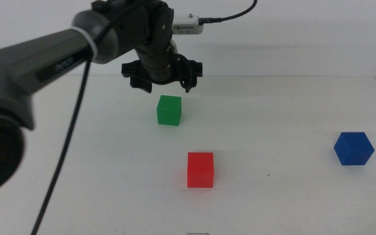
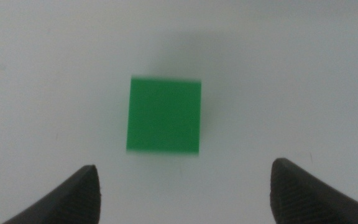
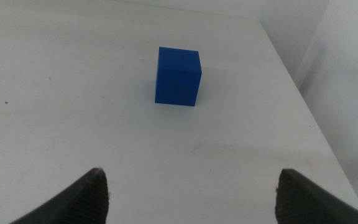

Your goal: Stack red cubes first, then green, then blue cubes in a specific spot.

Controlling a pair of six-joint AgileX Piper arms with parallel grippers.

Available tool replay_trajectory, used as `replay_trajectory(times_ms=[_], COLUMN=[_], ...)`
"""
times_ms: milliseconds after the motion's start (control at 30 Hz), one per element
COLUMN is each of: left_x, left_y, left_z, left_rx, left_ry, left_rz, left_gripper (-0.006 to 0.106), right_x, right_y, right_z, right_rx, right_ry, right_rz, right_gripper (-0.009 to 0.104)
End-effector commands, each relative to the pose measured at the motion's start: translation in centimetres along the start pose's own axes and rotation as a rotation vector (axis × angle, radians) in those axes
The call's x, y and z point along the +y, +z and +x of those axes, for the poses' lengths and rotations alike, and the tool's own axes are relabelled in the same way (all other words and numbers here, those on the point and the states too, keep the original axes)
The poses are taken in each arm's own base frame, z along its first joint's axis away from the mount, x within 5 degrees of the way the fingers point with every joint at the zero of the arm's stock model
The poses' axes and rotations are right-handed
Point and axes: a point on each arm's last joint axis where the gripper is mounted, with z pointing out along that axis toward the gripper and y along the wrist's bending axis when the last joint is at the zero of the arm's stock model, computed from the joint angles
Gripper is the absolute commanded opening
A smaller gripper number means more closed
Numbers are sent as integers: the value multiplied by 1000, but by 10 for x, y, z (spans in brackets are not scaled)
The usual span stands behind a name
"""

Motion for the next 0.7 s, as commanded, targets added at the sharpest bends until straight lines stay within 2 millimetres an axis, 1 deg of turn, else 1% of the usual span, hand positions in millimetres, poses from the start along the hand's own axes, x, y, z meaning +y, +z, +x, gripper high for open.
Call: replay_trajectory(times_ms=[0, 133, 367, 567, 667], left_x=[-2, -2, -5, -3, -3], left_y=[-24, 2, 35, 55, 63], left_z=[-25, -33, -33, -29, -26], left_rx=[-121, -105, -108, -99, -90], left_ry=[13, 31, 51, 77, 79], left_rz=[39, 26, 10, -18, -20], left_gripper=[94, 94, 94, 94, 92], right_x=[-2, -2, -2, -2, -2], right_y=[-4, -4, -4, -4, -4], right_z=[-12, -12, -12, -12, -12], right_rx=[-105, -105, -105, -105, -105], right_ry=[-10, -10, -10, -10, -10], right_rz=[24, 24, 24, 24, 24], right_gripper=[94, 94, 94, 94, 94])
